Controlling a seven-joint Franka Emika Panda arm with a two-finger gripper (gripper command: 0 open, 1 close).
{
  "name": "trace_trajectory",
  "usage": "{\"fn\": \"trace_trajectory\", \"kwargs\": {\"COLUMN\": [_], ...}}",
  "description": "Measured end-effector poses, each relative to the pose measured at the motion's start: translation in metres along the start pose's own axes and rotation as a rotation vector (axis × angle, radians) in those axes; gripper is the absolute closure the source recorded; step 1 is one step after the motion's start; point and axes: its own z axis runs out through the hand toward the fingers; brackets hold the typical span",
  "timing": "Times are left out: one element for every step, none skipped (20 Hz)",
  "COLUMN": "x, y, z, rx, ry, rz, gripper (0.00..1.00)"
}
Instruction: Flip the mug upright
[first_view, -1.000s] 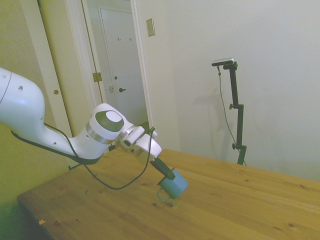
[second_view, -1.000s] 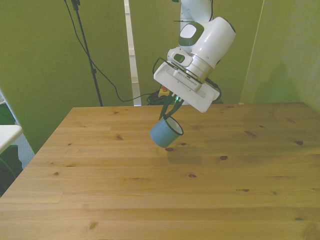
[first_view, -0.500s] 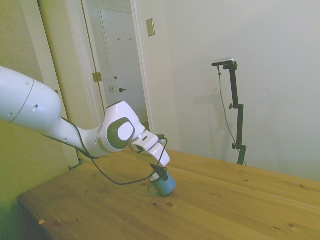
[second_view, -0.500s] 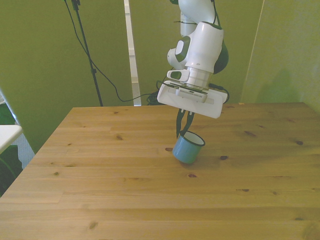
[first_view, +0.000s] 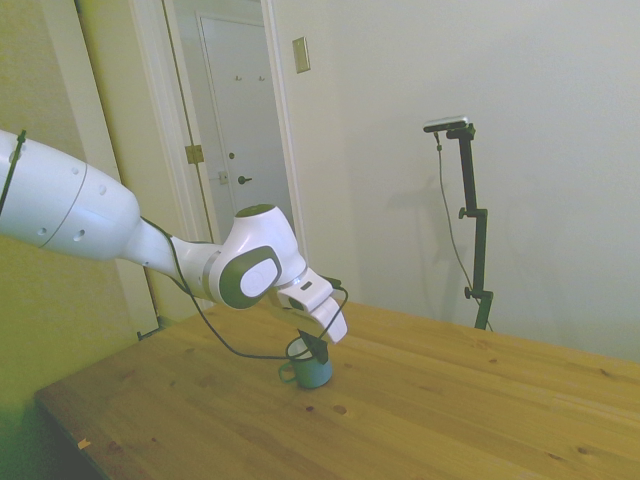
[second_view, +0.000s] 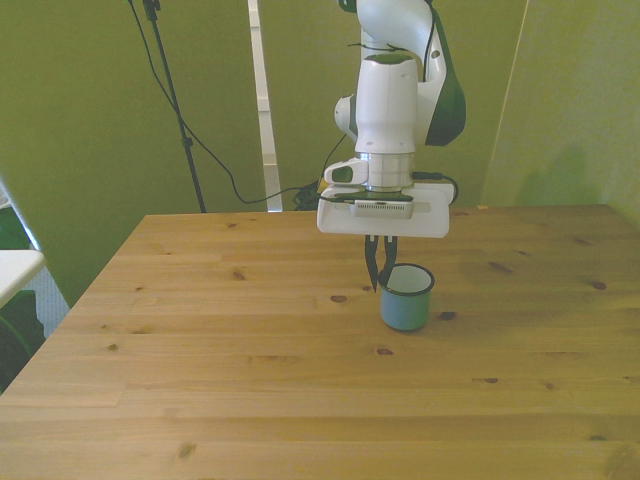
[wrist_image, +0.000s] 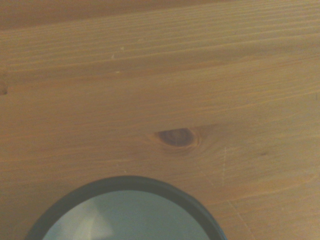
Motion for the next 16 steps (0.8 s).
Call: {"fn": "trace_trajectory", "kwargs": {"x": [0.0010,0.0018,0.0023,0.0028,0.0030,0.0032,0.0033,0.0033,0.0033,0.0032,0.0031,0.0028,0.0026,0.0026,0.0026,0.0029], "y": [-0.0003,-0.0006,-0.0009,-0.0013,-0.0016,-0.0017,-0.0017,-0.0016,-0.0016,-0.0015,-0.0013,-0.0010,-0.0007,-0.0006,-0.0006,-0.0007], "z": [0.0005,0.0012,0.0016,0.0021,0.0024,0.0026,0.0027,0.0027,0.0027,0.0029,0.0036,0.0045,0.0053,0.0054,0.0049,0.0035], "rx": [-0.002,-0.004,-0.006,-0.007,-0.007,-0.008,-0.008,-0.008,-0.008,-0.009,-0.010,-0.012,-0.014,-0.014,-0.013,-0.011], "ry": [-0.001,-0.002,-0.003,-0.004,-0.004,-0.004,-0.004,-0.004,-0.004,-0.005,-0.006,-0.008,-0.009,-0.009,-0.008,-0.007], "rz": [0.001,0.000,0.000,0.000,-0.001,-0.002,-0.003,-0.003,-0.004,-0.006,-0.007,-0.009,-0.010,-0.010,-0.010,-0.010], "gripper": [0.00,0.00,0.00,0.00,0.00,0.00,0.00,0.00,0.00,0.00,0.00,0.00,0.00,0.00,0.00,0.00]}}
